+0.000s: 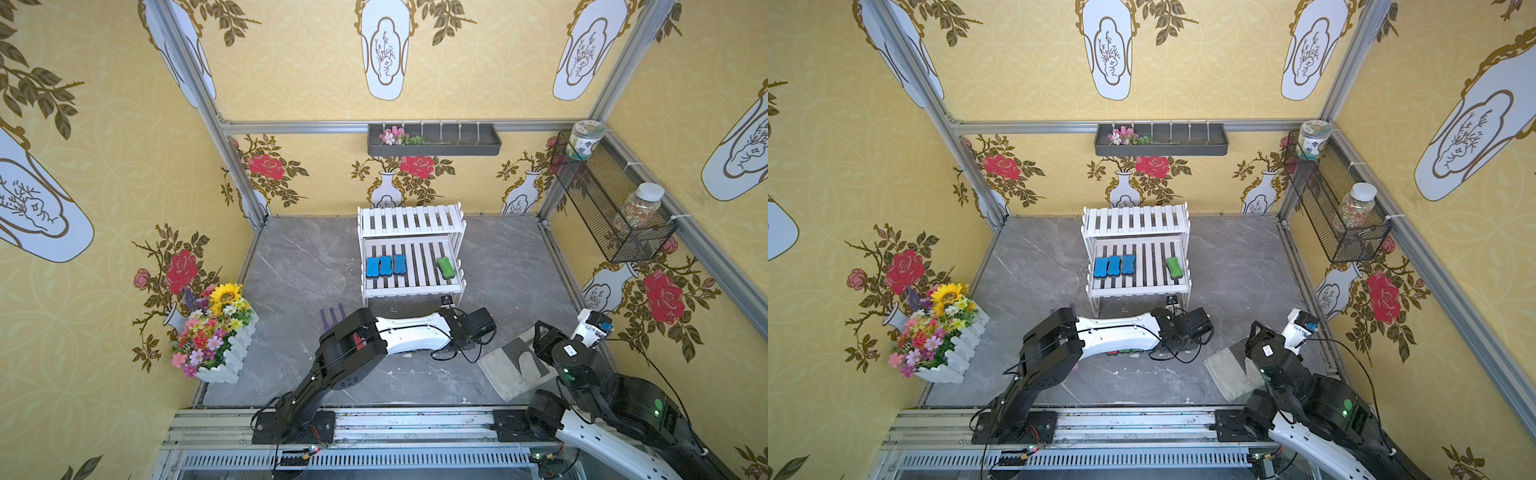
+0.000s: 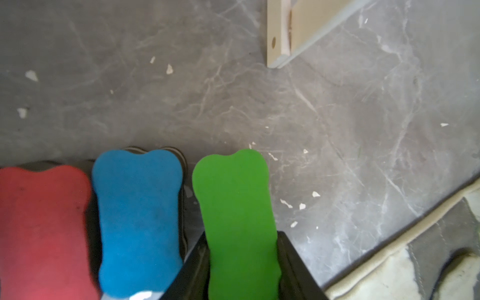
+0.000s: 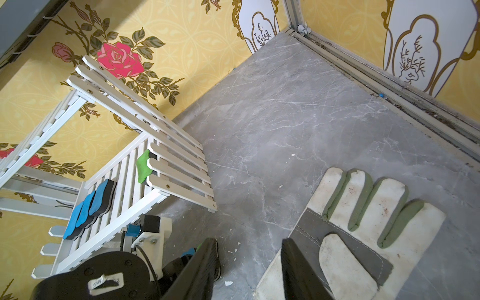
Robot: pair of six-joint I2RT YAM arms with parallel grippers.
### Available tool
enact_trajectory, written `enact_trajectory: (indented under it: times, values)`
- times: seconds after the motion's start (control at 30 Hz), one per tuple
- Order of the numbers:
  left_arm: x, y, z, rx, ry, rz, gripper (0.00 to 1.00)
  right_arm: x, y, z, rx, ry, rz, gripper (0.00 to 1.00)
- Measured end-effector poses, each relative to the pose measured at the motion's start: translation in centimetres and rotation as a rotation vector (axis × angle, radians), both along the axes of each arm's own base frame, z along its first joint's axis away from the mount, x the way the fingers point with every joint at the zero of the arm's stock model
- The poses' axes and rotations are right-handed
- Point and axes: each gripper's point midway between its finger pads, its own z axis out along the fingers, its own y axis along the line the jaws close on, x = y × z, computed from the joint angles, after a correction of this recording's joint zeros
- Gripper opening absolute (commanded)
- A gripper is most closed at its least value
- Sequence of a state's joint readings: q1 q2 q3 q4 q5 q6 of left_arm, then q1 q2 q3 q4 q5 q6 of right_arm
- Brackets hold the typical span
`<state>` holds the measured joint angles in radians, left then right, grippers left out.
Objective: Remove the whiteboard erasers from the shelf
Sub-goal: Place the whiteboard eraser at the center of the board, then adjust the whiteboard eraser at the center of the board.
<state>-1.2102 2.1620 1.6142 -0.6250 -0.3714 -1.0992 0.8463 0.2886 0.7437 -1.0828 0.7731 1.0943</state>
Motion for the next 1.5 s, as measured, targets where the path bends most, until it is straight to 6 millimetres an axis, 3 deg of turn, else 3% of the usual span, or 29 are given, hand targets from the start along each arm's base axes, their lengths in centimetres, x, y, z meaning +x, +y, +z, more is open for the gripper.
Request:
enact_trajectory:
  times: [0.47,0.83,0.97,1.13,1.27,1.4,1.5]
  values:
    - [-0.2,0.4,-0.2,0.016,0.019,0.018,0.56,-0.5,-0.8,-0.3,-0.022,0.007,-0.010,0.46]
    - [-0.6,0.3,2.5,0.004,-0.025,0.014,0.62,-0.8,-1.2,-0.3,-0.020,0.009,-0.014,0.46]
    - [-0.5,0.9,5.8,-0.042,-0.067,0.020,0.64,-0.8,-1.1,-0.7,-0.025,0.020,-0.009,0.44]
    - [-1.1,3.2,9.0,-0.085,-0.102,0.030,0.74,-0.2,1.2,-3.9,-0.061,0.121,0.049,0.44]
    - [-2.1,5.4,12.3,-0.142,-0.139,0.030,0.86,0.6,4.9,-8.6,-0.101,0.290,0.145,0.43]
    - [-2.9,8.3,14.5,-0.190,-0.171,0.037,0.99,1.1,7.7,-11.8,-0.126,0.416,0.210,0.42]
    - [-3.5,10.3,15.7,-0.220,-0.198,0.053,0.99,1.6,9.2,-13.7,-0.155,0.487,0.240,0.39]
